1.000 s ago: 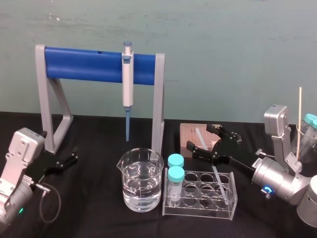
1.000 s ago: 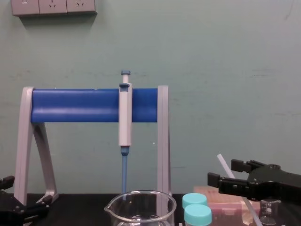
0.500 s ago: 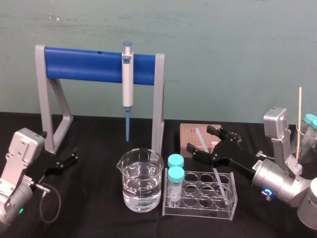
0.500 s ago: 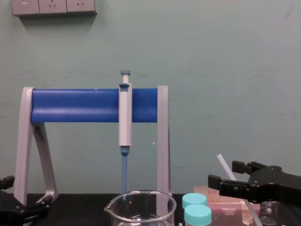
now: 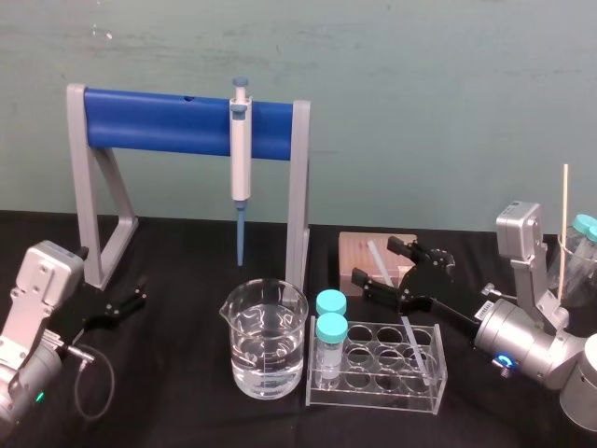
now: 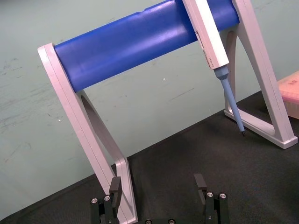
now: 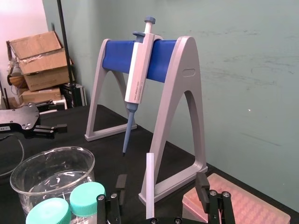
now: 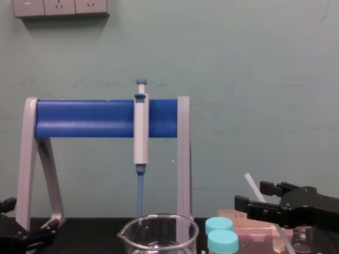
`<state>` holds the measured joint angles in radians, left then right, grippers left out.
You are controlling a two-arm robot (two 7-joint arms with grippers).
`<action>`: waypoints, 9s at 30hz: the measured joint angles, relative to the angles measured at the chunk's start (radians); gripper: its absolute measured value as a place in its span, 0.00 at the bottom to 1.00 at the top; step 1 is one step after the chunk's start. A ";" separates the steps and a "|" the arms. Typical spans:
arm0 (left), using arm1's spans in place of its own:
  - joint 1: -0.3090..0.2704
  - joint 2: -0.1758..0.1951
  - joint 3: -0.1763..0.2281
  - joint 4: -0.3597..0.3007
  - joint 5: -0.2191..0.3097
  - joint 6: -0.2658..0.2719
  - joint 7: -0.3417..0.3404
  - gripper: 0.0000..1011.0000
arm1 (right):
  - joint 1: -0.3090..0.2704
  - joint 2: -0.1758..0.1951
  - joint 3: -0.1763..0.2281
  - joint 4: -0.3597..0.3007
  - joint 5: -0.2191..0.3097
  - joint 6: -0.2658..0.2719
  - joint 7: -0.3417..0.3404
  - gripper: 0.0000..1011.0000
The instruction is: Pick up the stirring rod with one hand, then place it down.
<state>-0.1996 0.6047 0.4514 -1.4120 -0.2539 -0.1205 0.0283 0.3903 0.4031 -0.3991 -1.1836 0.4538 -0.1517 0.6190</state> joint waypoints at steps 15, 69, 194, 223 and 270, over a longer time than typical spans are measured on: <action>0.000 0.000 0.000 0.000 0.000 0.000 0.000 0.99 | 0.001 0.000 0.000 0.001 0.001 0.001 0.001 0.53; 0.000 0.000 0.000 0.000 0.000 0.000 0.000 0.99 | -0.046 -0.005 0.038 -0.125 0.049 -0.048 -0.003 0.07; 0.000 0.000 0.000 0.000 0.000 0.000 0.000 0.99 | -0.222 -0.102 0.245 -0.173 -0.134 -0.407 -0.171 0.07; 0.000 0.000 0.000 0.000 0.000 0.000 0.000 0.99 | -0.222 -0.102 0.245 -0.173 -0.134 -0.407 -0.170 0.07; 0.000 0.000 0.000 0.000 0.000 0.000 0.000 0.99 | -0.129 -0.103 0.136 -0.039 -0.046 -0.390 0.022 0.07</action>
<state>-0.1995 0.6047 0.4514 -1.4120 -0.2539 -0.1205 0.0283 0.2614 0.3004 -0.2630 -1.2223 0.4081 -0.5413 0.6408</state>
